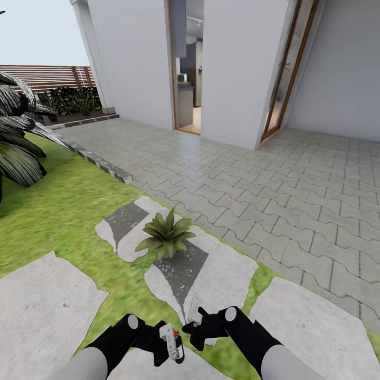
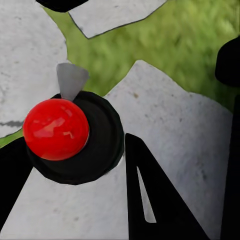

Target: Pick up the pesticide atomizer in the garden and spray insectifuge to fully cover both potted plants in the garden.

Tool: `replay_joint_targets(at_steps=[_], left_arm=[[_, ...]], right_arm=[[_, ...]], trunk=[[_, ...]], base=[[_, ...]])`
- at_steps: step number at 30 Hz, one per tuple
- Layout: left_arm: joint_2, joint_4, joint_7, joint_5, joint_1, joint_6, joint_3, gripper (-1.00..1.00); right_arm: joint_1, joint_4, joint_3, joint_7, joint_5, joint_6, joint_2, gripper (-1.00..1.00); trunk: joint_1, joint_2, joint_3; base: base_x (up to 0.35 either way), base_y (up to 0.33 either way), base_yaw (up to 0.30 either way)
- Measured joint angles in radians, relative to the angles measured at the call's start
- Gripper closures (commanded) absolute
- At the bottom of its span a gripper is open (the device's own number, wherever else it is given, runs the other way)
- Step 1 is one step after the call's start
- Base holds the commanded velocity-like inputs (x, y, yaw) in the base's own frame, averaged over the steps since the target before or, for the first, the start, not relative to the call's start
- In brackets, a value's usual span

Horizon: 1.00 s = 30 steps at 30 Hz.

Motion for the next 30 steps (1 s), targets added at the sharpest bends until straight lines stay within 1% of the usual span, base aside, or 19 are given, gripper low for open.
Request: replay_joint_targets(at_steps=[7,22,24,30], left_arm=[[-0.005,0.0,0.0,0.0,0.0,-0.003,0.0,1.0],[-0.006,-0.021,-0.003,0.003,0.0,-0.003,0.002,1.0],[-0.014,-0.021,-0.003,0.003,0.0,-0.004,0.002,1.0],[-0.018,-0.021,-0.004,0.003,0.001,-0.005,0.003,1.0]], right_arm=[[0.0,0.0,0.0,0.0,0.0,0.0,0.0,1.0],[0.0,0.0,0.0,0.0,0.0,0.0,0.0,1.0],[0.0,0.0,0.0,0.0,0.0,0.0,-0.001,1.0],[0.0,0.0,0.0,0.0,0.0,0.0,0.0,1.0]], trunk=[[0.0,0.0,0.0],[0.0,0.0,0.0],[0.0,0.0,0.0],[0.0,0.0,0.0]], base=[[0.0,0.0,0.0],[0.0,0.0,0.0],[0.0,0.0,0.0],[0.0,0.0,0.0]])
